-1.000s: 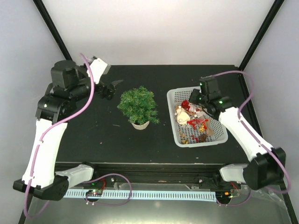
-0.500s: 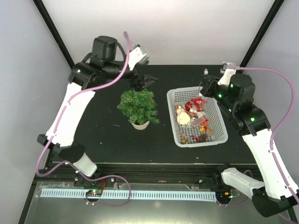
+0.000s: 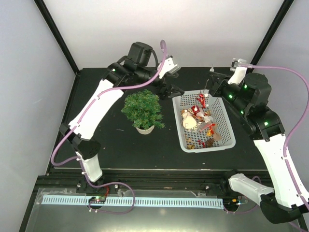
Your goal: Decorate the small christmas tree
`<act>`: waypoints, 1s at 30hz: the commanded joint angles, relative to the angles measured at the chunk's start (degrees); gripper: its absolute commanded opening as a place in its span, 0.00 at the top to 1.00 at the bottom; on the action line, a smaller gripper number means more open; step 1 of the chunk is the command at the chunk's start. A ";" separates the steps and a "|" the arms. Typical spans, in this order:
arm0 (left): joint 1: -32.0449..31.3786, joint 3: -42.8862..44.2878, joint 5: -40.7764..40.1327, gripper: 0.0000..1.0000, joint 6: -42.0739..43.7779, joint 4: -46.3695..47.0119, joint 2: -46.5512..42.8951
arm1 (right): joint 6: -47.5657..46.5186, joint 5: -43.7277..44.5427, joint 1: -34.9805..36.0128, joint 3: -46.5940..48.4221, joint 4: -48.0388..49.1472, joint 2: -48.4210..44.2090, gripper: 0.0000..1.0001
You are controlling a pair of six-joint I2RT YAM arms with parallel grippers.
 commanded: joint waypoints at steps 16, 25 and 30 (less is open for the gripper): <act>-6.79 5.37 0.21 0.01 -2.86 8.80 10.23 | 1.58 -3.67 -0.23 3.22 3.06 1.58 0.99; -7.00 11.47 3.51 0.13 -4.58 9.47 13.01 | 3.58 -5.78 -0.22 -0.22 5.06 0.70 0.99; -7.08 12.77 7.54 0.14 -4.95 9.70 13.13 | 4.16 -6.52 -0.23 -1.50 5.81 0.33 0.99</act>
